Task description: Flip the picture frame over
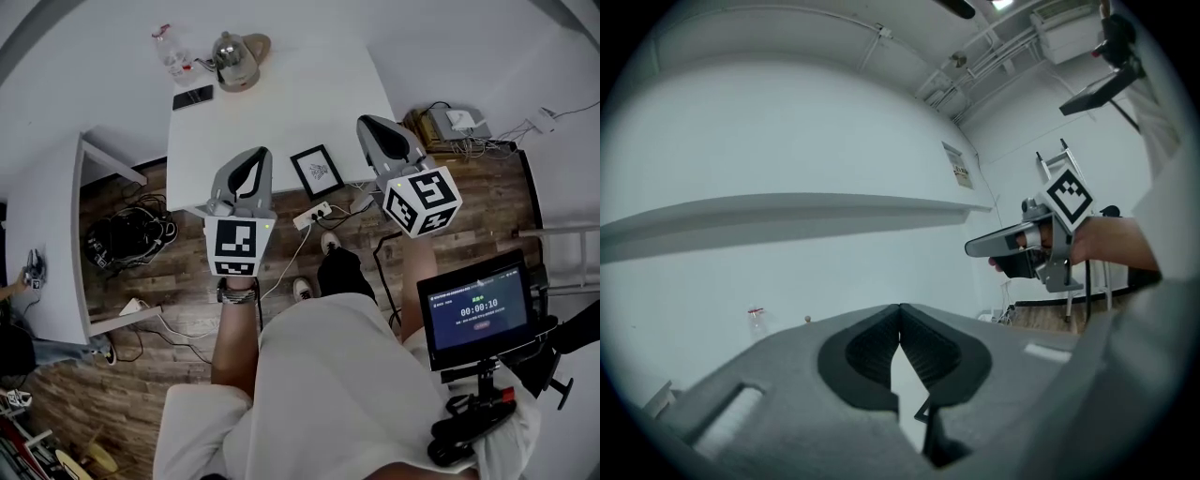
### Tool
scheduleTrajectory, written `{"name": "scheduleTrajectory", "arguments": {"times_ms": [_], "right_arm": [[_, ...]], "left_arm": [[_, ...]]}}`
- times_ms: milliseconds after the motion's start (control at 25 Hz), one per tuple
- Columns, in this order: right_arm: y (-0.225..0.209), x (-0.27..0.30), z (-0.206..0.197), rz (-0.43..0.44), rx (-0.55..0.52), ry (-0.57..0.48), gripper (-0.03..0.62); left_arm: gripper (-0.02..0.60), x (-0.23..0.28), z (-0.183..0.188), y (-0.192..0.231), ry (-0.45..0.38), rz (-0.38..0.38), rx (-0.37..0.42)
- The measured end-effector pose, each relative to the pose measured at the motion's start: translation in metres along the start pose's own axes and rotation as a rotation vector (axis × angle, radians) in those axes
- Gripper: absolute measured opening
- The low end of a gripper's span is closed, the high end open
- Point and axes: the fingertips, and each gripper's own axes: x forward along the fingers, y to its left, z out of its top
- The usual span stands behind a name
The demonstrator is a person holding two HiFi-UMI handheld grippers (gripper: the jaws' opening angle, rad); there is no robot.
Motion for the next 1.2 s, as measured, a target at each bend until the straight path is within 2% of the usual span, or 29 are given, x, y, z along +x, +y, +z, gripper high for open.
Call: {"name": "scheduleTrajectory", "arguments": {"times_ms": [200, 480, 640, 840, 1040, 1200], "right_arm": [[0.002, -0.011, 0.027, -0.007, -0.031, -0.04, 0.005], [0.012, -0.056, 0.056, -0.028, -0.071, -0.071, 0.003], [0.014, -0.04, 0.055, -0.039, -0.068, -0.06, 0.003], [0.012, -0.068, 0.063, -0.054, -0.071, -0.077, 0.003], [0.011, -0.003, 0.055, -0.063, -0.065, -0.028, 0.003], [0.008, -0.035, 0.054, -0.071, -0.064, -0.041, 0.003]], "left_arm": [[0.004, -0.009, 0.022, 0.01, -0.043, 0.021, 0.027], [0.005, -0.043, 0.075, -0.014, -0.126, 0.03, 0.094], [0.005, -0.037, 0.077, 0.0, -0.144, 0.022, 0.101], [0.004, -0.047, 0.087, -0.024, -0.15, 0.014, 0.104], [0.003, -0.016, 0.065, 0.03, -0.132, 0.001, 0.066], [0.004, -0.029, 0.074, 0.003, -0.145, 0.007, 0.077]]}}
